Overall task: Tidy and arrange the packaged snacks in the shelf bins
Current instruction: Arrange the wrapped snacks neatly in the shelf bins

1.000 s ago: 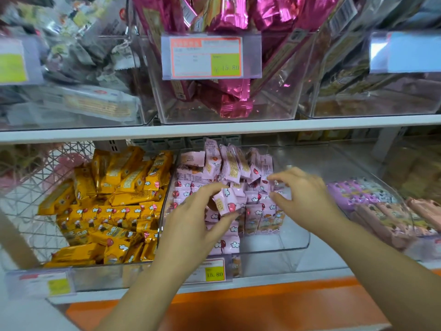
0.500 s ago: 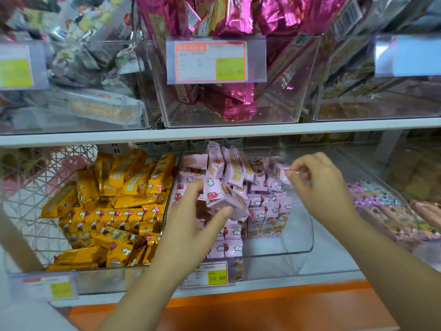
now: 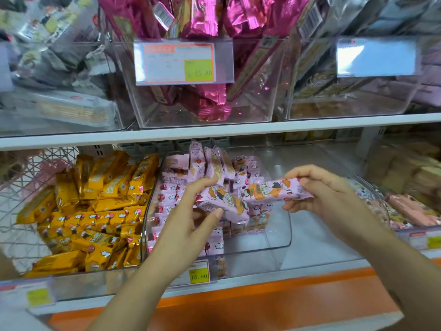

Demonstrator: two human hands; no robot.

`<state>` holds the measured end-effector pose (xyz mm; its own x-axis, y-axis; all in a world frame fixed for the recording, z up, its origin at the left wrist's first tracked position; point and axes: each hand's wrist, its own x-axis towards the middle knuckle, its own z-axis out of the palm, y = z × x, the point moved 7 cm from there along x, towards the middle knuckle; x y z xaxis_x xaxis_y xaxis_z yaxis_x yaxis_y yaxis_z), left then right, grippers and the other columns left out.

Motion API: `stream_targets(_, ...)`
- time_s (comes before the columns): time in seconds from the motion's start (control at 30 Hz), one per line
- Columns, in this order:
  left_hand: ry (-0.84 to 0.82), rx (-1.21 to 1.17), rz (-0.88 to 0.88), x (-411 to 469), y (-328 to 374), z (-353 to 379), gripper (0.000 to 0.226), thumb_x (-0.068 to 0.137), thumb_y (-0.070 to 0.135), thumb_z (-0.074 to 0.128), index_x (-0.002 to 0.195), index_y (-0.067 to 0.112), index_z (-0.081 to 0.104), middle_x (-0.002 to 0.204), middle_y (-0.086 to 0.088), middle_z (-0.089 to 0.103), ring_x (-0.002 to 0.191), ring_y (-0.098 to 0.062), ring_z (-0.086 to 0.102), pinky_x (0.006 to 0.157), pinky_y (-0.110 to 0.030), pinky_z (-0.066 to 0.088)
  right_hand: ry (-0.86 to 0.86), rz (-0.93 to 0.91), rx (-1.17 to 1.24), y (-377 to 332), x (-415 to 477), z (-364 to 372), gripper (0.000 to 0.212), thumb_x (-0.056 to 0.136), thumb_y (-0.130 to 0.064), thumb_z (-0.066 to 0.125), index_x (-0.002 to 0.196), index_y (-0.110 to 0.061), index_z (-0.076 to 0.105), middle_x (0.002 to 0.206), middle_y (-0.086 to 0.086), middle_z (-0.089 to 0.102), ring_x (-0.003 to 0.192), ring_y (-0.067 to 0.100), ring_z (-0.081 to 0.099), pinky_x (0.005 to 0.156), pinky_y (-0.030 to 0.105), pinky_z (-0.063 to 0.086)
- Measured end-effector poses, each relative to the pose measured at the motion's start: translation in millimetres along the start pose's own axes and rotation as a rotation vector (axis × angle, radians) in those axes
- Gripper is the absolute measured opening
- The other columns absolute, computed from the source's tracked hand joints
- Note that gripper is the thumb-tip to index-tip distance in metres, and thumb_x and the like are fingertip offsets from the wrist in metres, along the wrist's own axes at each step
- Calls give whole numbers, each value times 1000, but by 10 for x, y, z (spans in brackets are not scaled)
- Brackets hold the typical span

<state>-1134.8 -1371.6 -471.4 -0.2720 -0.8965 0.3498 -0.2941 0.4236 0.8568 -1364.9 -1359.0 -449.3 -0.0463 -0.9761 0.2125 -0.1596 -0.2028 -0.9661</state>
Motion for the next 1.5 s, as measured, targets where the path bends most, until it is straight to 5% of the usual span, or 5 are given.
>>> stream_targets(0.3, -90, 26, -13, -7, 12, 135, 28, 90, 23, 61, 108, 39, 47, 45, 11, 44, 43, -5, 34, 47, -18, 29, 71, -187, -418, -170, -95, 163, 19, 81, -16, 71, 85, -27, 57, 84, -9, 62, 61, 9, 54, 55, 13, 40)
stream_targets(0.53, -137, 298, 130, 65, 35, 111, 39, 91, 7, 58, 102, 44, 51, 116, 27, 44, 90, -2, 52, 74, -5, 39, -1, -199, -583, -209, -113, 185, 40, 78, -16, 75, 94, -37, 46, 85, -17, 59, 70, 2, 55, 62, 9, 43)
stream_targets(0.93, -312, 558, 100, 224, -179, 328, 41, 93, 20, 55, 127, 40, 44, 86, 9, 60, 66, 0, 50, 64, -18, 37, -380, -65, -658, 385, -65, 897, 25, 84, -23, 69, 107, -25, 58, 85, -9, 57, 81, 12, 61, 84, 37, 51)
stream_targets(1.3, -413, 704, 124, 137, -295, 350, 52, 92, 56, 20, 118, 37, 61, 123, 25, 55, 134, -3, 24, 112, -23, 8, -529, -1, -721, 382, -80, 845, 22, 96, -21, 55, 115, -24, 65, 100, -10, 66, 87, -6, 59, 77, 8, 44)
stream_targets(1.5, -412, 750, 114, 124, -291, 342, 35, 94, 53, 44, 125, 42, 56, 130, 21, 53, 136, -4, 23, 117, -36, 9, -174, -159, -921, 106, 426, 573, 29, 96, -20, 51, 122, -27, 60, 125, -8, 59, 105, 9, 57, 89, 24, 45)
